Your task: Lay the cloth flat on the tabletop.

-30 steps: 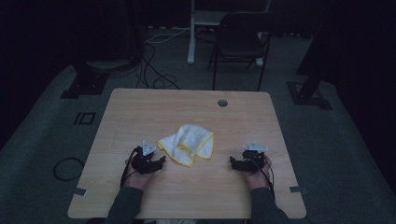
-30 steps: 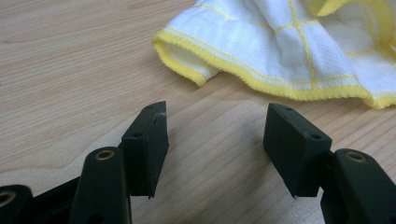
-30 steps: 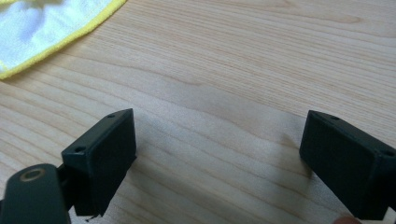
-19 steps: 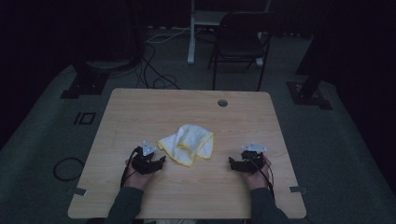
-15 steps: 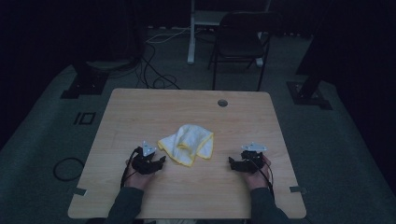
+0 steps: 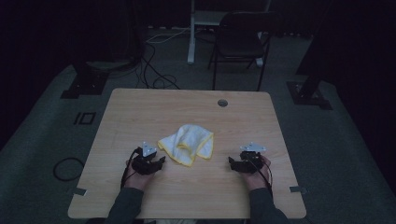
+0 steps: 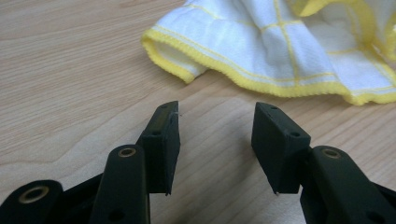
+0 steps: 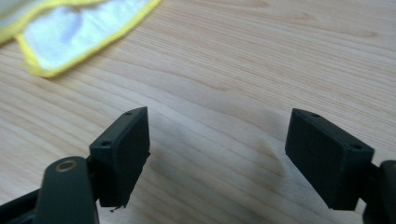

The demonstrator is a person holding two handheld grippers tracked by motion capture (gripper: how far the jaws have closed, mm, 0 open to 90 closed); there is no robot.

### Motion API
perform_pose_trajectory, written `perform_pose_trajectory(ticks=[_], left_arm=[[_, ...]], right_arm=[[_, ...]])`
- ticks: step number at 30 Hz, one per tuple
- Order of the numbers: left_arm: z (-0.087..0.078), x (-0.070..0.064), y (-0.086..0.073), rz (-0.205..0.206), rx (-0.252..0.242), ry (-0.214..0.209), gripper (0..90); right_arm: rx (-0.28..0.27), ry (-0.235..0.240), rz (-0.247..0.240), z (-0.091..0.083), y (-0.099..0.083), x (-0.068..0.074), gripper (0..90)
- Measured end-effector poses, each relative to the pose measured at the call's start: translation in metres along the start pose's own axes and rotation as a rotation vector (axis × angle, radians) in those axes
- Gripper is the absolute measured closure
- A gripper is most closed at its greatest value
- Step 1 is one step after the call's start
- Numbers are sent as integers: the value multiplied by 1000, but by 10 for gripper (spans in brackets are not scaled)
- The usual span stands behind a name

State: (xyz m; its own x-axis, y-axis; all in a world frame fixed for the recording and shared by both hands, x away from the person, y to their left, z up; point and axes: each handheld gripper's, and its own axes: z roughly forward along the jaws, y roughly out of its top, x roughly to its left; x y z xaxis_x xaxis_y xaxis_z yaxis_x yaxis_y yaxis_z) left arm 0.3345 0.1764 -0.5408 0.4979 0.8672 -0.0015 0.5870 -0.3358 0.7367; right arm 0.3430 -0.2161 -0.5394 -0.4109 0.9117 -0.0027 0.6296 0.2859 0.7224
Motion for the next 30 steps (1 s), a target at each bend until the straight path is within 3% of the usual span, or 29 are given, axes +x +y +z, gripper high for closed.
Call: perform_pose_trajectory(ticks=[8,17,30], left_arm=[[-6,-2,1,-2,-13,-16,537],[-10,-8,2,14,-30,-34,557],[-14,-22,7,33,-55,-85,567]], right_arm=[[-43,33,-45,-12,9,14,278],[-54,88,-102,-12,17,31,417],[-85,110,-139,-12,30,46,450]])
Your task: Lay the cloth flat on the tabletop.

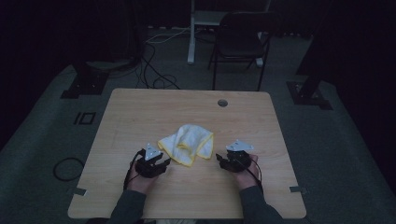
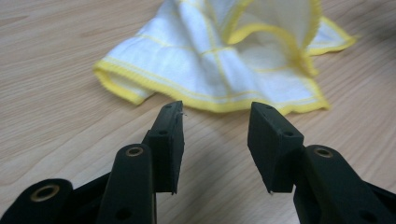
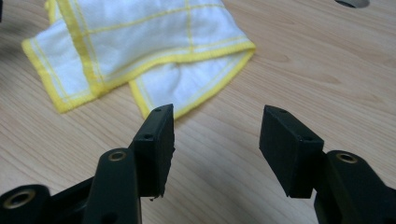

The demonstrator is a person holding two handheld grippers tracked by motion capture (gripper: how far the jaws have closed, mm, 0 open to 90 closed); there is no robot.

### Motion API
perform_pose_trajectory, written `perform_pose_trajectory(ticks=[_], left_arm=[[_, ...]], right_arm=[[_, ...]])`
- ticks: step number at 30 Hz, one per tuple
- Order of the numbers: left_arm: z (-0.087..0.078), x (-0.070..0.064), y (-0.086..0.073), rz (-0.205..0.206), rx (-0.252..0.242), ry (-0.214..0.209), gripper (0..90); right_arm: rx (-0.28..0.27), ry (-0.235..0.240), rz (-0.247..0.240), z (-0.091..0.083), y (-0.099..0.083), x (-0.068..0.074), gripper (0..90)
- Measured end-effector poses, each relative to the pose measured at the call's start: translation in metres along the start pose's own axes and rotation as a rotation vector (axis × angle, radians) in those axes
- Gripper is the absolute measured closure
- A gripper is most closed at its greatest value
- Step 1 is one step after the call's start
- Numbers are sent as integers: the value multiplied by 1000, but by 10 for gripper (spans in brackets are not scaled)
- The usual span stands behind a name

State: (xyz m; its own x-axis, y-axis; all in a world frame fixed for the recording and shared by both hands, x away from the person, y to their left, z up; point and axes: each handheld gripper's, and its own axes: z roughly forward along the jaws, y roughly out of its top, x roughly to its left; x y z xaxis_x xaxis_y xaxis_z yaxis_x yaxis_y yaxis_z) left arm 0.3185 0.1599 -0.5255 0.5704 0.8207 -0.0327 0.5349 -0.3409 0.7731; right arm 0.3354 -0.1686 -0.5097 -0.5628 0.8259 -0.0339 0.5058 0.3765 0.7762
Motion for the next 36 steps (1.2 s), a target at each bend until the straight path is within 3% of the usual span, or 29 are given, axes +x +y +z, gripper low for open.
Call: perform_pose_trajectory(ticks=[18,36], left_arm=[[7,-21,4,33,-1,-54,588],[11,-30,6,42,-4,-89,608]], right_arm=[[-7,39,-48,14,16,20,462],[6,58,-57,28,22,31,507]])
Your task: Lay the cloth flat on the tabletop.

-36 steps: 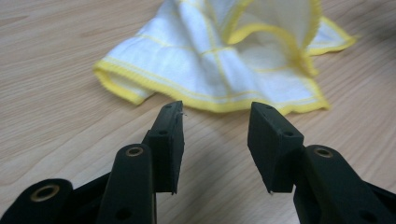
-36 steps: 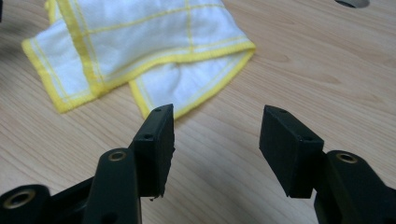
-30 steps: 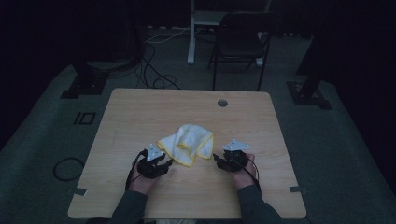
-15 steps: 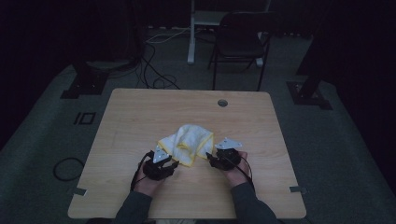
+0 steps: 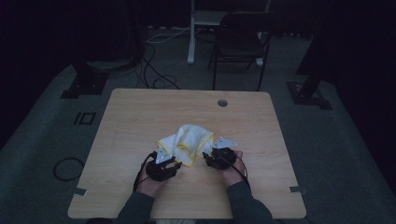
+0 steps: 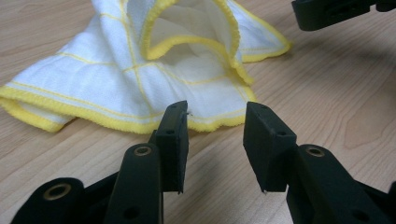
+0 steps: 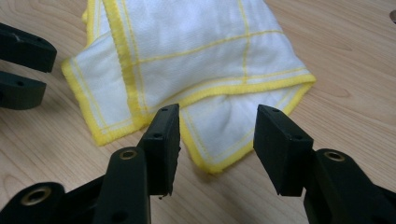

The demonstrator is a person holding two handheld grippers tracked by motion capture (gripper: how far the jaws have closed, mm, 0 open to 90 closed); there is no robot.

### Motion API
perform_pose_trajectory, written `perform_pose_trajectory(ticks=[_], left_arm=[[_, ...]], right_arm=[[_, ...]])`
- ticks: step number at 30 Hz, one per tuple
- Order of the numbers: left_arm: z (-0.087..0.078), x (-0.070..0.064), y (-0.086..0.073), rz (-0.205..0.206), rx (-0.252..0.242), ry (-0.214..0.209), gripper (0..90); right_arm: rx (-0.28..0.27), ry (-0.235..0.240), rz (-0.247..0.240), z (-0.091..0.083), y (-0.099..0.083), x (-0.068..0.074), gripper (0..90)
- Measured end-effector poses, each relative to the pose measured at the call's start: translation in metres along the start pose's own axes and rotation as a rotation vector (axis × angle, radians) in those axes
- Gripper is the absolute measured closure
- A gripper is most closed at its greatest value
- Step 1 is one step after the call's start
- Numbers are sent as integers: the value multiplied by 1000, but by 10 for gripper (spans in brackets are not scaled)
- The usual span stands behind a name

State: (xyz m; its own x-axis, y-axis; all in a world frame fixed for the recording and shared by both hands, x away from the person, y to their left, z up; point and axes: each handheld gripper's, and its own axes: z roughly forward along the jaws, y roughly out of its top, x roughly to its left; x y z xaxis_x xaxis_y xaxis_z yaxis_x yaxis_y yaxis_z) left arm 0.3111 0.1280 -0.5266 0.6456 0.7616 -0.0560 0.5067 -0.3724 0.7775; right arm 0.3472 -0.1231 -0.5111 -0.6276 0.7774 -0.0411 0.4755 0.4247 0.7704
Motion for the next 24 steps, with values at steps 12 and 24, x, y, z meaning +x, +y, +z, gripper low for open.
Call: perform_pose_trajectory(ticks=[12,24], left_arm=[[3,-4,-1,13,9,-7,624],[2,-4,-1,9,2,-3,627]], right_arm=[[13,15,-25,9,2,8,508],[41,40,-54,24,3,20,501]])
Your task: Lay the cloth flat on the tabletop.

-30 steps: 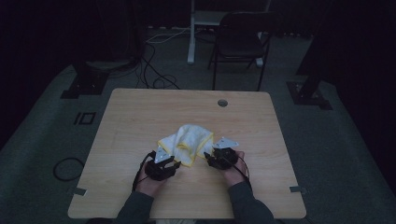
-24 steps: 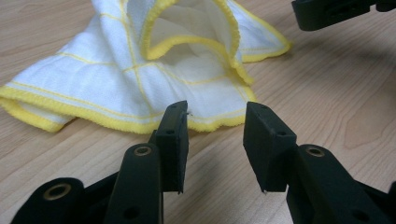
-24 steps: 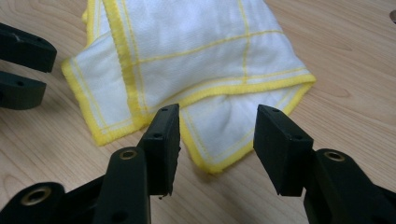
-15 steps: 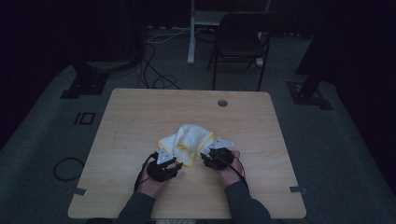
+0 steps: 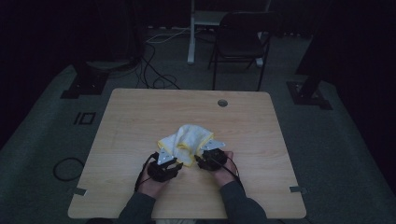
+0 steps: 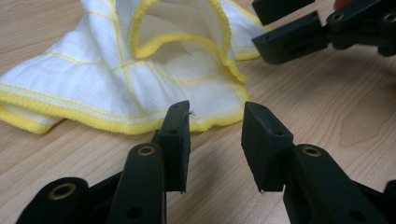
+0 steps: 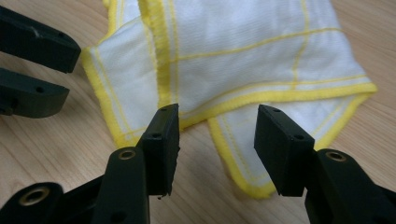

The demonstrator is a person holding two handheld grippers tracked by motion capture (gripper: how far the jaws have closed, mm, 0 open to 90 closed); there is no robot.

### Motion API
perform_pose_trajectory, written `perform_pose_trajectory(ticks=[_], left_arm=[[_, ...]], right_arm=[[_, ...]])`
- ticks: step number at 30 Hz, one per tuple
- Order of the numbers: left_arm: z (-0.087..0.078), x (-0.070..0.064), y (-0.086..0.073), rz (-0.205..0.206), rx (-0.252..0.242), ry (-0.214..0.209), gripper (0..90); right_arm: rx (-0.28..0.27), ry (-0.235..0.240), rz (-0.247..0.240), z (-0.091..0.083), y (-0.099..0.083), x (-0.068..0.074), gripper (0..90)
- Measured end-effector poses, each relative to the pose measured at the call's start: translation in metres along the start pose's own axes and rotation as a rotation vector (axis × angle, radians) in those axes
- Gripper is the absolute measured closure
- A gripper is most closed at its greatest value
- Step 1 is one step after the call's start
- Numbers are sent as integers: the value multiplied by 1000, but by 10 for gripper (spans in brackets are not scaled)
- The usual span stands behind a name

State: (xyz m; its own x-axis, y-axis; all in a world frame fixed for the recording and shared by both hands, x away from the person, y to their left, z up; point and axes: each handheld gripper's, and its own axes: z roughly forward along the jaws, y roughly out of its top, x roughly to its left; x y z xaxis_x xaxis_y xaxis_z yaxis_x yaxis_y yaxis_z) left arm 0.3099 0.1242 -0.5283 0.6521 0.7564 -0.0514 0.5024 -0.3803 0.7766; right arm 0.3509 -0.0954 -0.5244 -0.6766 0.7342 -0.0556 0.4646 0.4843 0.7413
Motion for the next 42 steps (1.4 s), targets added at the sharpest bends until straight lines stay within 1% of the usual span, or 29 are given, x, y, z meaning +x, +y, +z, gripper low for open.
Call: perform_pose_trajectory(ticks=[3,8,11,13,15,16,17,21,23,28,29,31,36,38,39,40,41,42], left_arm=[[0,0,0,-1,0,2,630],[-1,0,0,-1,-2,6,635],[-1,0,0,1,-3,8,636],[-1,0,0,1,-4,8,636],[-1,0,0,1,-4,7,636],[-1,0,0,1,-4,7,636],[-1,0,0,1,-4,5,636],[-1,0,0,-1,-3,6,635],[-1,0,0,-2,-2,7,635],[1,0,0,-1,4,2,634],[3,-1,0,-1,7,-3,626],[5,-1,0,-4,11,-8,622],[10,-5,2,7,22,-16,609],[16,-8,5,21,28,-22,599],[16,-8,5,21,28,-22,591],[22,-10,6,33,38,-16,591],[24,-10,7,35,44,-14,569],[27,-11,7,34,46,-16,568]], right_arm=[[4,5,-9,4,1,2,500],[17,11,-7,10,2,8,454],[32,7,-12,15,3,10,415],[41,3,-20,18,5,12,417],[45,-6,-28,20,7,12,460],[45,-6,-28,20,7,12,460],[48,8,-27,21,9,10,542],[50,8,-32,20,11,7,721],[43,8,-17,18,11,4,769],[22,-10,-6,12,11,-3,808],[12,-16,7,9,11,-7,820],[5,-19,15,6,10,-10,832],[-2,-32,16,2,10,-15,845],[-7,-41,10,-2,12,-19,848],[-7,-41,10,-2,12,-19,848],[-10,-42,6,-3,13,-20,848],[-13,-41,6,-6,15,-22,848],[-16,-44,4,-7,15,-24,848]])
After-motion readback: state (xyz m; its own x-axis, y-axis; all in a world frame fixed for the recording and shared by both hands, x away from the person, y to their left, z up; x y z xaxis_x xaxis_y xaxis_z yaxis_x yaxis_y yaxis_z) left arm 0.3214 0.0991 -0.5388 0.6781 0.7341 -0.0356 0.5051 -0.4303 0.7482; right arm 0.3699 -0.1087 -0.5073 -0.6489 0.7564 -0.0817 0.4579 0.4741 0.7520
